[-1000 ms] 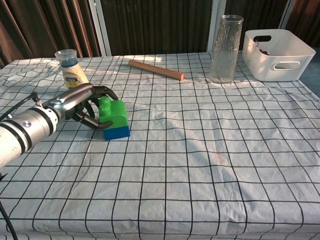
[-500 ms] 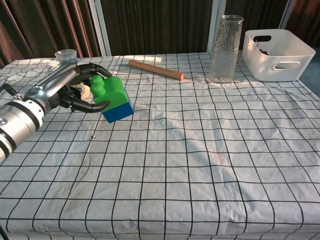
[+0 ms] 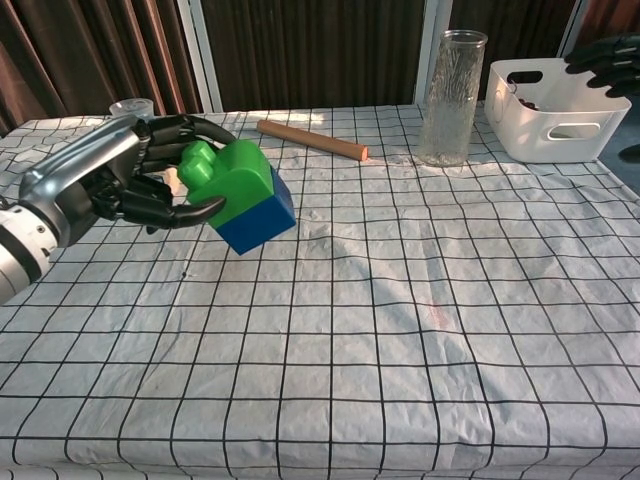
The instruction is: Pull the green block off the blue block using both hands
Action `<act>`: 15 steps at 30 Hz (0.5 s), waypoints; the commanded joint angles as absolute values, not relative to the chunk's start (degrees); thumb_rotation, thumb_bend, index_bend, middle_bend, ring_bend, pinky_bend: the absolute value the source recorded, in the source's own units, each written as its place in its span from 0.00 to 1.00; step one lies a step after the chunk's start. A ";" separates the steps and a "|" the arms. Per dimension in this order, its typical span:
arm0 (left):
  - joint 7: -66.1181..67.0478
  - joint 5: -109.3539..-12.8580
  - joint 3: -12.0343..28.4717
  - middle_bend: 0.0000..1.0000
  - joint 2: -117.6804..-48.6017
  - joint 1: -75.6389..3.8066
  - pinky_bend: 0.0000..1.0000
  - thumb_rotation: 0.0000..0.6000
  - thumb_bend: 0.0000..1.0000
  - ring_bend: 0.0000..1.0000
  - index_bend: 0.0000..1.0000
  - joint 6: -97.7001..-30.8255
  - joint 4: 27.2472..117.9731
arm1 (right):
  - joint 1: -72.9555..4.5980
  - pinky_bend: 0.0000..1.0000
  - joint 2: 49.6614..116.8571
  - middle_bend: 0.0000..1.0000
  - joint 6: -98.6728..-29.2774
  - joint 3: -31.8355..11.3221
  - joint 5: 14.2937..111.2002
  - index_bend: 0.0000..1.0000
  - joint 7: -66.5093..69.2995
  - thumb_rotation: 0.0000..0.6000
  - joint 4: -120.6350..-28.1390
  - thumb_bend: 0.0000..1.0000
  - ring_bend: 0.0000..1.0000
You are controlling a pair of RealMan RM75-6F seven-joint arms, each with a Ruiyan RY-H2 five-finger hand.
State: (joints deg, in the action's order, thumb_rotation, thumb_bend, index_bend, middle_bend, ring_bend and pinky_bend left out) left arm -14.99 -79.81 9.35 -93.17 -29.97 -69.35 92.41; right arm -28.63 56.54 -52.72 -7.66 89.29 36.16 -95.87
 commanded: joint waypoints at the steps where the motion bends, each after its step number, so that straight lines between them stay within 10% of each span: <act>1: -14.93 -79.58 9.50 0.72 -93.43 -30.21 0.79 1.00 0.67 0.69 0.67 -68.86 92.16 | -36.88 0.00 58.11 0.00 -42.05 -9.86 85.37 0.00 40.13 1.00 -98.51 0.15 0.00; 15: -14.72 -79.38 10.49 0.73 -93.82 -30.87 0.79 1.00 0.66 0.69 0.68 -68.39 92.93 | -47.22 0.00 68.31 0.00 -33.39 -11.80 78.60 0.00 35.24 1.00 -98.06 0.15 0.00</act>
